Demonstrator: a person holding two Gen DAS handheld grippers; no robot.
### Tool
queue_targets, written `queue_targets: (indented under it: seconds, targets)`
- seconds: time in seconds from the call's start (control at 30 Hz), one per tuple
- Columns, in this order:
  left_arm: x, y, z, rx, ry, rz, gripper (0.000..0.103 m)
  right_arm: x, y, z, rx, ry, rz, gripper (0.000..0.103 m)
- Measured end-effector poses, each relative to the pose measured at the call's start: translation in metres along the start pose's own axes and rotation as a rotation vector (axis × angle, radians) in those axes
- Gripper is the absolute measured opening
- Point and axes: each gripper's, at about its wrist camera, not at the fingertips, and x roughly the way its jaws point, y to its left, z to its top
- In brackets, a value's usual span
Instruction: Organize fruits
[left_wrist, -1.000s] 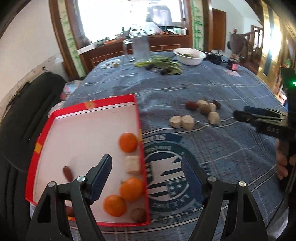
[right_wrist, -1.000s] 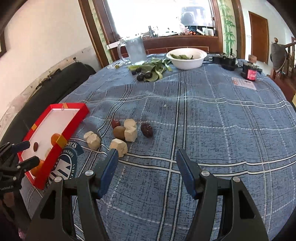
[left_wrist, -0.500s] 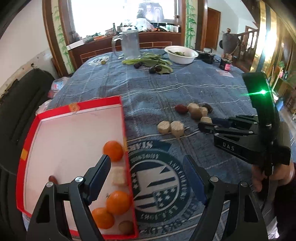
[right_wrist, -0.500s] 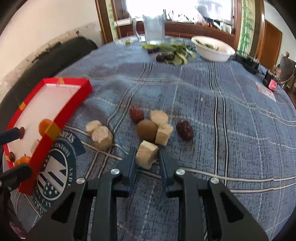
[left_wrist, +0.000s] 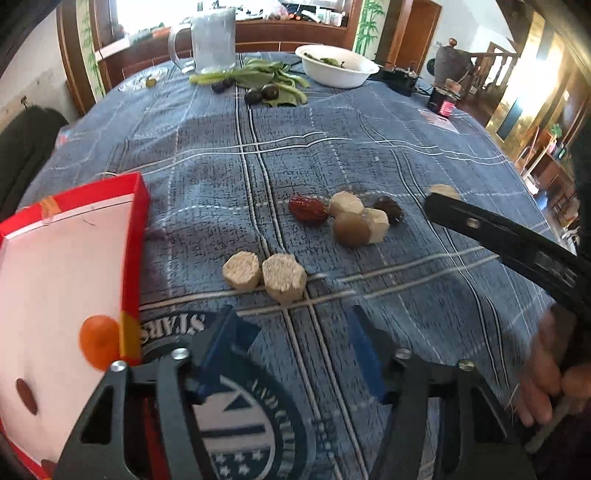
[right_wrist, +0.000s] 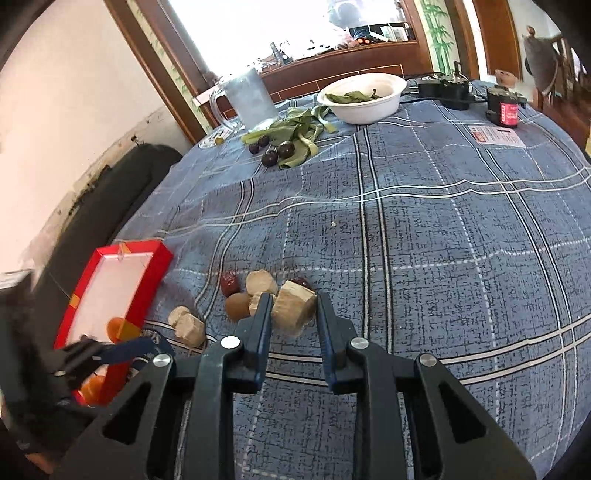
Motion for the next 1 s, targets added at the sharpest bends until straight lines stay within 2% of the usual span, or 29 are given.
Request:
queue_targets:
  seconds: [0.07, 0.23, 0.37, 0.53, 0.63, 0.83, 1.0]
  targets:
    - [0.005, 0.000, 0.003, -0.003, -0.005, 0.011, 0.055, -0.004, 0.001, 0.001, -0.005, -0.013, 0.004, 0.025]
    - [0.012, -0.003, 0.012, 0.009, -0.027, 0.023, 0.054, -0.013, 0.007, 0.000, -0.009, -0.027, 0.047, 0.026]
    - [0.011, -0.006, 0.010, 0.043, -0.046, 0.052, 0.037, -0.012, 0.006, 0.001, -0.012, -0.028, 0.047, 0.026]
    - [0.008, -0.009, 0.005, 0.078, -0.063, 0.061, 0.034, -0.012, 0.006, 0.002, -0.014, -0.033, 0.039, 0.026]
    - [0.008, -0.011, 0.006, 0.086, -0.075, 0.070, 0.025, -0.011, 0.005, 0.001, -0.011, -0.029, 0.040, 0.026]
    - [0.004, -0.010, 0.004, 0.076, -0.091, 0.068, 0.025, -0.008, 0.003, 0.001, -0.004, -0.033, 0.023, 0.026]
    - [-0.019, -0.011, -0.004, 0.064, -0.139, 0.067, 0.025, -0.007, 0.001, 0.002, -0.002, -0.040, 0.024, 0.026]
